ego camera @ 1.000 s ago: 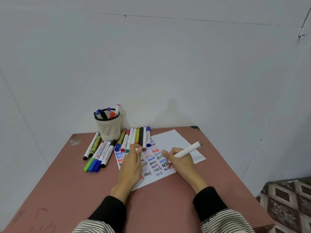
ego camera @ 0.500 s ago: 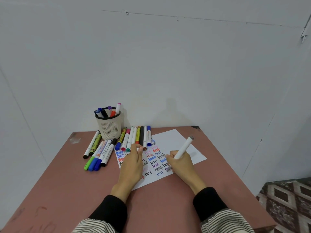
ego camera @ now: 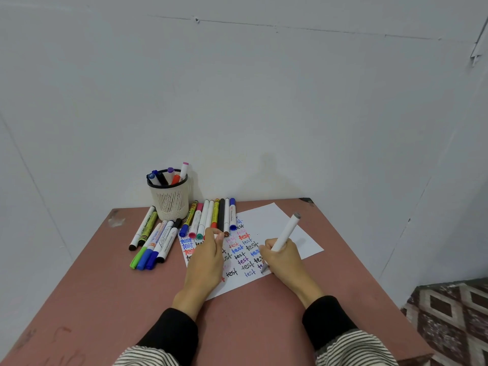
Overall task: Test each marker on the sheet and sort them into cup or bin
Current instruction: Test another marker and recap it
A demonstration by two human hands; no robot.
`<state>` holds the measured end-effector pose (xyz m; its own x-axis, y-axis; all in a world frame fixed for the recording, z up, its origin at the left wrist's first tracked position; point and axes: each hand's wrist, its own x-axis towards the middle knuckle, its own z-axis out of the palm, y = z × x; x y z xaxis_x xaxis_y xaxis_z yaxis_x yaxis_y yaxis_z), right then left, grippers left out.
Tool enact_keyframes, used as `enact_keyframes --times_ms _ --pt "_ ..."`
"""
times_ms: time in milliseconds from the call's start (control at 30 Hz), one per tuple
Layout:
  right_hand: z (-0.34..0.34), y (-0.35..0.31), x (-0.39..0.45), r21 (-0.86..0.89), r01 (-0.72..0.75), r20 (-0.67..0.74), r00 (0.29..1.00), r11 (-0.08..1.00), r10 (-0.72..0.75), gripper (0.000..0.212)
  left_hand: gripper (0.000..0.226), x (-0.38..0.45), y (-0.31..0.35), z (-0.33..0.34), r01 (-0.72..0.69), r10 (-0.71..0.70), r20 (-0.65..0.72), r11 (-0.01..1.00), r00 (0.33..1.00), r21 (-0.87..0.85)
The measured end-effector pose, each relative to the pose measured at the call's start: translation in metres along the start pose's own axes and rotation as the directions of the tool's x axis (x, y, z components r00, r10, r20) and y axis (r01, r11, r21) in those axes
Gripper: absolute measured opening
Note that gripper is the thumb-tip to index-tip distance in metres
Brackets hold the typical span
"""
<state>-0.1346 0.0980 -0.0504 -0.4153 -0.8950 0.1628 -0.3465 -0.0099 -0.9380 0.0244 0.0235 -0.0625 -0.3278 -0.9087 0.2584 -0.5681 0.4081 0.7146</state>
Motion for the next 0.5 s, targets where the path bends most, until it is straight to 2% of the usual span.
enact_keyframes --times_ms 133,500 --pt "-0.0003 -0.0012 -0.0002 0.0 0.0 -0.06 0.998 1.0 0.0 0.047 0.025 0.0005 -0.0022 0.0006 -0.004 0.004 -0.005 1.0 1.0 -0.007" --pt "-0.0007 -0.0003 0.0016 0.002 -0.002 -0.038 0.999 1.0 0.002 0.049 0.025 -0.0015 -0.0008 -0.0004 -0.005 0.005 0.001 1.0 1.0 -0.007"
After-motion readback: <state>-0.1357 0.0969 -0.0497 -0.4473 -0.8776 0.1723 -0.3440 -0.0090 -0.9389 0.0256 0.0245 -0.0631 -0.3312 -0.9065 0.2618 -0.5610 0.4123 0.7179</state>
